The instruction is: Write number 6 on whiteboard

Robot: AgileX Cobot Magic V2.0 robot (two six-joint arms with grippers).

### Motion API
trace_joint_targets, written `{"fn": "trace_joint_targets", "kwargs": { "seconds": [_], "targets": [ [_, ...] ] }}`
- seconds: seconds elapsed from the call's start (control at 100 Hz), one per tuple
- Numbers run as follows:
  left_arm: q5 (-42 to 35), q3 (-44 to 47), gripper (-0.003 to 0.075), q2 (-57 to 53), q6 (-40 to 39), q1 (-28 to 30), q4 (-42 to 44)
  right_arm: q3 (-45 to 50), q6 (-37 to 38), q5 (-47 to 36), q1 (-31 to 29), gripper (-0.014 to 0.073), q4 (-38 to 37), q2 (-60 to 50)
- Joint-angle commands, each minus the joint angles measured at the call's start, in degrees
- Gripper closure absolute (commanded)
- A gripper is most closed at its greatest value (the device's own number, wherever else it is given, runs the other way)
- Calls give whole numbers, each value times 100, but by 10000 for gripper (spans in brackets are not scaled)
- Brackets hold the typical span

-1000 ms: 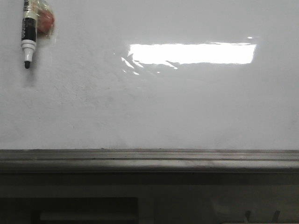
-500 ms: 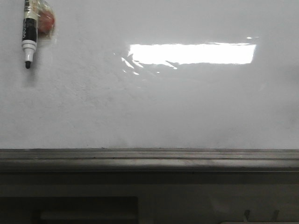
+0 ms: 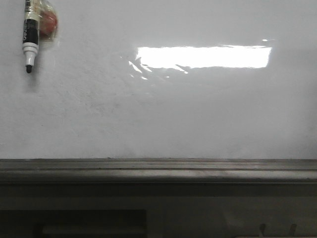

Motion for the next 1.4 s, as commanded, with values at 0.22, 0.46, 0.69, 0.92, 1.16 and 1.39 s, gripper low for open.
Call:
{"fn": "trace_joint_targets", "kwargs": {
  "seconds": [0.22,0.46,0.69,0.92,1.16,1.39],
  "targets": [
    [700,-297,331,1126,1480,-26,-1977,-201,-86,-334,-19,179,154,39],
    [797,-632,332,1508,1607,-265,-2002,-201,-86,-341,-19,179,158,39],
    [173,-836,332,1843,1643,-759,-1832,-201,-86,-369,-19,179,158,39],
    [55,-872,448,2105,1643,-797,-1756,-201,-86,-376,-19,179,158,39],
    [252,-885,741,2131,1643,-797,-1523,-201,-86,-379,-19,179,158,39],
    [861,-976,741,1929,2037,-797,-777,-216,-970,94,86,179,1075,125]
  ]
}}
